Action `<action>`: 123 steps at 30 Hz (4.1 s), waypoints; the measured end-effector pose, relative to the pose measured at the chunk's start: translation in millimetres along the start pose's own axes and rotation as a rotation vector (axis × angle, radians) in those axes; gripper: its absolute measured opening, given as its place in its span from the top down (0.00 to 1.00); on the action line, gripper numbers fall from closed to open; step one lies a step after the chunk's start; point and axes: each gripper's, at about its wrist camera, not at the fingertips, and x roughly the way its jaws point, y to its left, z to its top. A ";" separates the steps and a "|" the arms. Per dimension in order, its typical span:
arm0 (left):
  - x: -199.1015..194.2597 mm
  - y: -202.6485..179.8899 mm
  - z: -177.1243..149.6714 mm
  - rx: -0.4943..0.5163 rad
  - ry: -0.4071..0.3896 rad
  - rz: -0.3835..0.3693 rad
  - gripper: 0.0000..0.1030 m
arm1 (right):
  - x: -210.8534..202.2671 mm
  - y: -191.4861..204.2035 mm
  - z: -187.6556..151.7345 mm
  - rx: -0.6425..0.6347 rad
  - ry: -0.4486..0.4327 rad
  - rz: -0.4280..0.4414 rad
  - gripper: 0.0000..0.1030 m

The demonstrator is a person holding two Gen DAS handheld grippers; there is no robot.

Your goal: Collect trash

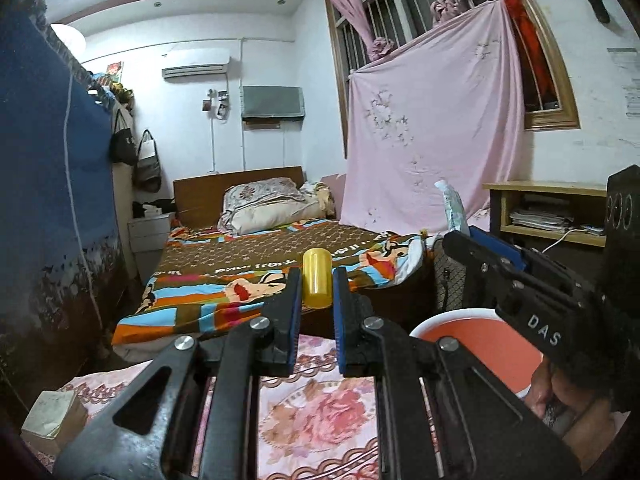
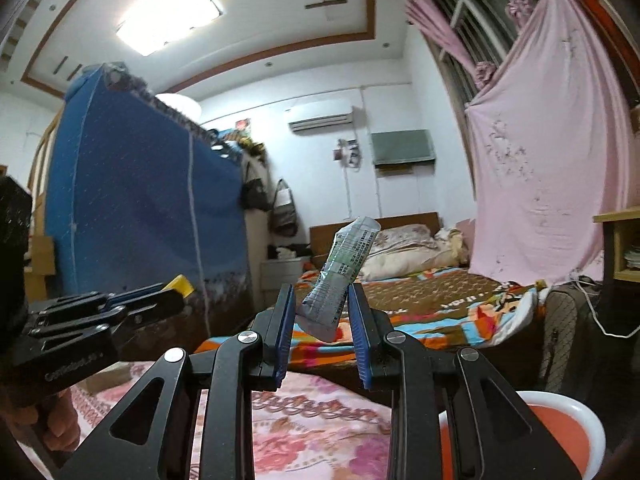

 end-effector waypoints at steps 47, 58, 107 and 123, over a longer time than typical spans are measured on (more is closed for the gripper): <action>101.3 -96.2 -26.3 -0.103 0.335 -0.357 1.00 | -1.0 -97.3 -15.0 0.261 0.188 -0.350 0.74; 112.3 -103.7 -33.8 -0.141 0.416 -0.412 1.00 | 0.7 -107.4 -23.3 0.296 0.240 -0.389 0.64; 35.4 8.7 -32.8 -0.272 0.257 0.031 0.11 | 0.0 -61.9 -17.9 0.172 0.204 -0.367 0.00; -17.9 30.4 -56.7 -0.280 0.209 0.152 0.11 | -29.8 -18.4 -11.7 0.073 0.120 -0.296 0.00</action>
